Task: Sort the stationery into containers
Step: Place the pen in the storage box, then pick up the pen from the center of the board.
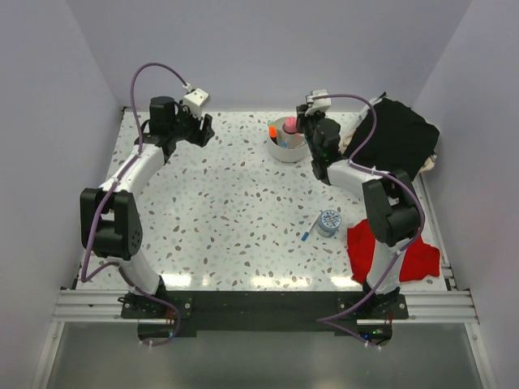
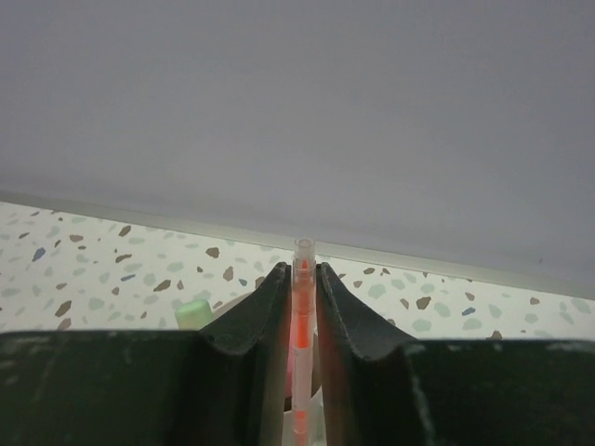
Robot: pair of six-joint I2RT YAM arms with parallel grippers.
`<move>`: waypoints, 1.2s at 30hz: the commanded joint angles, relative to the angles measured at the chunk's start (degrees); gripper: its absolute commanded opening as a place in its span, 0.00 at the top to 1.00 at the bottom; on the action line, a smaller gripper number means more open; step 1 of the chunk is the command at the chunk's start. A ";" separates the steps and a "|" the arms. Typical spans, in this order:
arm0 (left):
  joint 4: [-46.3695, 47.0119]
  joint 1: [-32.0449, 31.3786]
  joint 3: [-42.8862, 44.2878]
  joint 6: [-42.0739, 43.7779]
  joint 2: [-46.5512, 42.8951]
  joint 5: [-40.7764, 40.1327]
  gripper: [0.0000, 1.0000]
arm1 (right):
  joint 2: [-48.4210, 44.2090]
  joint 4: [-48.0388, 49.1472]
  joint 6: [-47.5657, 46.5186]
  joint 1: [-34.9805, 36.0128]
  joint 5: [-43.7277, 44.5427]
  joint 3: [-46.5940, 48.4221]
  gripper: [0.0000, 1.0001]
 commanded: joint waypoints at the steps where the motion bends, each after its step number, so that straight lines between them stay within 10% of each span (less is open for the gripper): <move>1: 1.96 0.00 2.53 0.19 0.27 0.07 0.36 | -2.87 0.47 0.32 -0.44 3.07 2.03 0.77; 15: 8.72 0.00 -1.42 -3.15 -2.36 1.30 0.36 | -16.14 -18.12 -8.97 -3.60 -5.42 0.88 0.60; 23: 11.37 0.00 -7.66 -6.66 -7.54 -0.36 0.34 | -18.79 -69.62 -44.99 -3.61 -44.43 10.72 0.37; 27: 11.28 0.00 -11.79 -7.54 -10.01 -1.42 0.32 | -15.54 -94.84 -63.29 -3.08 -47.46 14.59 0.37; 32: 11.28 0.00 -17.76 -10.88 -13.61 -1.95 0.00 | -14.04 -103.33 -79.37 -0.98 -44.31 12.94 0.33; 36: 11.28 0.00 -20.93 -12.12 -15.55 -3.18 0.00 | -17.90 -99.82 -91.04 3.15 -40.53 3.98 0.30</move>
